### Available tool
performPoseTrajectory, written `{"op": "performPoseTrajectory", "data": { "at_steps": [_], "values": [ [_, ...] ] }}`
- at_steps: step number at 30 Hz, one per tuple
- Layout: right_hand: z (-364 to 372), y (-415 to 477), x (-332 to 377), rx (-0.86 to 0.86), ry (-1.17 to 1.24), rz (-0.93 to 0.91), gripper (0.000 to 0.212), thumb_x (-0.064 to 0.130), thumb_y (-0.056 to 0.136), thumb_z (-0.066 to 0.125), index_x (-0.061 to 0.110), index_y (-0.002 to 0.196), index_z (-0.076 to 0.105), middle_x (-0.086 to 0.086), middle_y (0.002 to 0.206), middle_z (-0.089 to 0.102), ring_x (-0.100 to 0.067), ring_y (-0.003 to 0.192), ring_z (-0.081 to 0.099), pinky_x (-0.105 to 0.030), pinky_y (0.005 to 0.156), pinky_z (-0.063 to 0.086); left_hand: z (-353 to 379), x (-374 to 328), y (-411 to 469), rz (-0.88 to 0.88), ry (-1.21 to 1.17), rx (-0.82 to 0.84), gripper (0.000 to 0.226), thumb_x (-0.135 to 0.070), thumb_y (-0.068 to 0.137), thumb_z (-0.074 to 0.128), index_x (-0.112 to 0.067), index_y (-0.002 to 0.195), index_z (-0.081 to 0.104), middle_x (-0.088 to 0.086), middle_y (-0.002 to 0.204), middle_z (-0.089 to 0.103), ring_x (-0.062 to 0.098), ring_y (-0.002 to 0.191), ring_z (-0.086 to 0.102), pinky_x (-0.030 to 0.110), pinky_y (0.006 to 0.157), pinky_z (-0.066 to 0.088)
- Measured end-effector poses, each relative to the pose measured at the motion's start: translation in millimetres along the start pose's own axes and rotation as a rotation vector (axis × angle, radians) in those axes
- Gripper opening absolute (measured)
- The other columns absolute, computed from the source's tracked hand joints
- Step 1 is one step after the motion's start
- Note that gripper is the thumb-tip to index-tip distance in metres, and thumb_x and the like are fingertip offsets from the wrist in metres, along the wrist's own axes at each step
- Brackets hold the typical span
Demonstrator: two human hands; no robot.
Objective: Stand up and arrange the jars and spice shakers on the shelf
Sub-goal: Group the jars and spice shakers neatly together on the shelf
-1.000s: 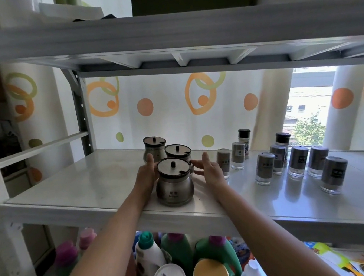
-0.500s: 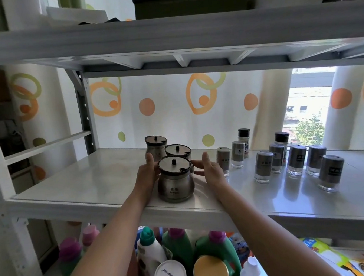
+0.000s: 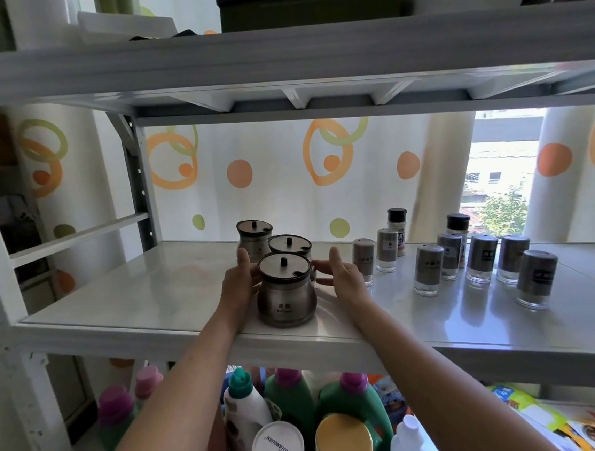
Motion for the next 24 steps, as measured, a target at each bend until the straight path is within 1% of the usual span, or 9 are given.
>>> {"op": "performPoseTrajectory", "data": {
  "at_steps": [3,7,10,12,14,17,20,22,24],
  "values": [
    [0.0,-1.2,1.0,0.005,0.023,-0.002,0.059,0.043,0.099,0.027,0.0,0.114,0.064,-0.017,0.119,0.065,-0.033,0.103,0.065,-0.045,0.101,0.045,-0.2,-0.2,0.2,0.002,-0.011,0.0,0.067,-0.047,0.1,0.018,0.0,0.108,0.065,0.019,0.117,0.065,0.024,0.101,0.061,0.027,0.078,0.049],
    [0.2,-3.0,2.2,0.008,0.045,-0.002,0.059,0.041,0.099,0.027,-0.003,0.116,0.062,-0.019,0.121,0.064,-0.034,0.103,0.064,-0.047,0.101,0.045,-1.4,-0.7,0.2,0.003,-0.008,-0.01,0.067,-0.047,0.1,0.018,0.0,0.109,0.064,0.018,0.117,0.065,0.026,0.103,0.061,0.024,0.073,0.049],
    [-1.4,-2.1,2.1,0.007,0.048,0.001,0.058,0.039,0.1,0.025,-0.004,0.119,0.059,-0.019,0.123,0.062,-0.037,0.104,0.063,-0.045,0.1,0.046,-0.9,0.3,-0.4,-0.004,-0.014,-0.005,0.067,-0.049,0.099,0.018,-0.001,0.107,0.064,0.019,0.118,0.065,0.026,0.105,0.06,0.03,0.08,0.048],
    [-2.3,-1.4,1.6,0.011,0.053,0.003,0.058,0.038,0.1,0.025,-0.004,0.121,0.058,-0.018,0.124,0.061,-0.037,0.105,0.063,-0.038,0.09,0.048,-0.8,0.7,-0.5,-0.011,-0.016,-0.008,0.065,-0.049,0.099,0.018,-0.003,0.104,0.064,0.018,0.118,0.065,0.024,0.103,0.06,0.032,0.084,0.046],
    [-3.1,-1.3,0.5,0.01,0.057,0.01,0.057,0.038,0.1,0.025,-0.004,0.121,0.058,-0.018,0.124,0.061,-0.037,0.104,0.063,-0.03,0.08,0.047,-1.3,1.5,0.2,-0.021,-0.019,-0.011,0.065,-0.05,0.099,0.018,-0.004,0.104,0.064,0.017,0.117,0.065,0.024,0.102,0.06,0.033,0.085,0.046],
    [-3.2,-0.2,-1.6,0.009,0.071,0.022,0.057,0.039,0.1,0.025,-0.003,0.121,0.058,-0.018,0.125,0.061,-0.037,0.103,0.064,-0.026,0.075,0.046,-1.5,2.1,0.5,-0.032,-0.01,-0.01,0.067,-0.05,0.099,0.017,-0.003,0.107,0.064,0.015,0.116,0.065,0.024,0.102,0.06,0.033,0.086,0.046],
    [-3.4,1.5,-2.7,0.0,0.046,0.02,0.057,0.04,0.1,0.024,0.0,0.122,0.058,-0.013,0.124,0.062,-0.033,0.099,0.065,-0.021,0.063,0.04,-1.0,2.8,0.5,-0.026,-0.012,0.0,0.067,-0.05,0.099,0.017,-0.004,0.107,0.064,0.012,0.111,0.065,0.025,0.105,0.059,0.036,0.091,0.046],
    [-3.1,3.8,-2.6,-0.017,0.04,0.01,0.057,0.042,0.099,0.025,0.002,0.122,0.059,-0.011,0.126,0.062,-0.026,0.092,0.064,-0.024,0.066,0.039,-1.8,2.9,2.4,-0.009,-0.005,-0.01,0.067,-0.049,0.099,0.016,-0.004,0.113,0.063,0.012,0.114,0.065,0.023,0.106,0.057,0.038,0.096,0.043],
    [-3.4,6.4,-2.8,-0.044,0.029,0.002,0.057,0.043,0.099,0.025,0.004,0.123,0.058,-0.009,0.129,0.059,-0.02,0.094,0.059,-0.03,0.08,0.041,-5.7,3.2,5.6,0.003,-0.001,-0.043,0.064,-0.048,0.1,0.016,-0.006,0.119,0.061,0.011,0.122,0.062,0.021,0.107,0.055,0.038,0.098,0.04]
  ]
}}
Point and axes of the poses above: each hand's wrist, its own y-axis towards the middle knuckle, its own z-axis out of the palm, x = y × z, the point moved 8 cm from there along y, towards the middle knuckle
